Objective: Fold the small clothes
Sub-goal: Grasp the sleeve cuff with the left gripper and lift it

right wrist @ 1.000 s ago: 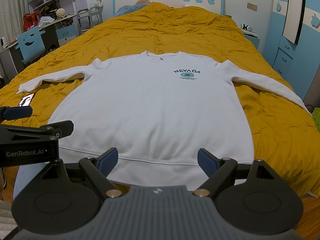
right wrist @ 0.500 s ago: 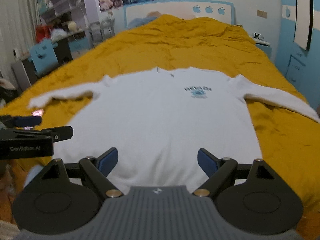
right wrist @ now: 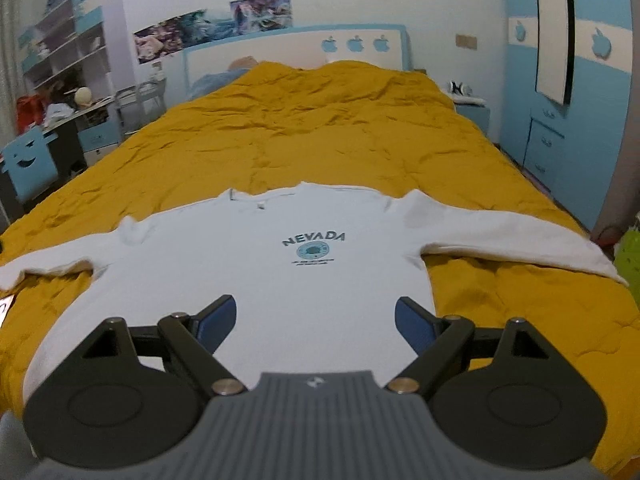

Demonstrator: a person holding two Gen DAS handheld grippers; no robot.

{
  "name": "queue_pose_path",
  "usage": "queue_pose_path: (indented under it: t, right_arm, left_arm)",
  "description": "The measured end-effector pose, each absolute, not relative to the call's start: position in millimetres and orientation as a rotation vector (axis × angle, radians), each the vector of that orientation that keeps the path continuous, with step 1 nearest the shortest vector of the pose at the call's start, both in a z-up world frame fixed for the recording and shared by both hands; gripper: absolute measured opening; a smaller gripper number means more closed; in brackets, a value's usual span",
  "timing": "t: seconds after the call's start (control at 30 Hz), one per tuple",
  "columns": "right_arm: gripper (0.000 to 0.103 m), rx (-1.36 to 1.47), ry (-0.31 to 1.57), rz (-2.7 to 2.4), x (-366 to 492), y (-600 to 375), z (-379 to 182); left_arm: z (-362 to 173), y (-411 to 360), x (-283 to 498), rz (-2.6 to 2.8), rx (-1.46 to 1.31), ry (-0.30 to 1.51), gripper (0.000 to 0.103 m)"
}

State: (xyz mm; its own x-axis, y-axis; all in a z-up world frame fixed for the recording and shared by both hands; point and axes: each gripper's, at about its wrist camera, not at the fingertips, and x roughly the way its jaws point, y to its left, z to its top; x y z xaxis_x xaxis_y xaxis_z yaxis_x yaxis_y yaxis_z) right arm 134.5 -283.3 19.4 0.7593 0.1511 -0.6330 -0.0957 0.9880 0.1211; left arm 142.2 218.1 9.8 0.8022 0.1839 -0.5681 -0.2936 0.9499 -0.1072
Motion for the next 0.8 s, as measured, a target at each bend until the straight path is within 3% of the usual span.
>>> queue_pose_path:
  t: [0.2,0.4,0.63,0.67,0.7,0.73,0.8]
  right_arm:
    - [0.082,0.088,0.69,0.099,171,-277,14]
    - [0.08,0.069,0.751,0.113,211,-253,-8]
    - [0.079,0.02,0.789,0.177,243,-209,-21]
    - [0.079,0.009,0.787,0.189,246,-202,-21]
    - [0.079,-0.001,0.784,0.198,248,-196,-21]
    - [0.078,-0.011,0.778,0.207,251,-190,-21]
    - [0.076,-0.026,0.77,0.22,255,-181,-21]
  left_arm:
    - [-8,317,162,0.453,-0.281,0.626,0.103]
    - [-51,421,160,0.599,-0.61,0.666,0.103]
    - [-96,479,162,0.638,-0.843,0.605,0.101]
    - [-96,480,164,0.653,-0.841,0.602,0.096]
    - [-97,480,168,0.651,-0.825,0.598,0.081]
    - [-98,483,169,0.649,-0.814,0.599,0.058]
    - [-99,482,170,0.653,-0.827,0.61,0.027]
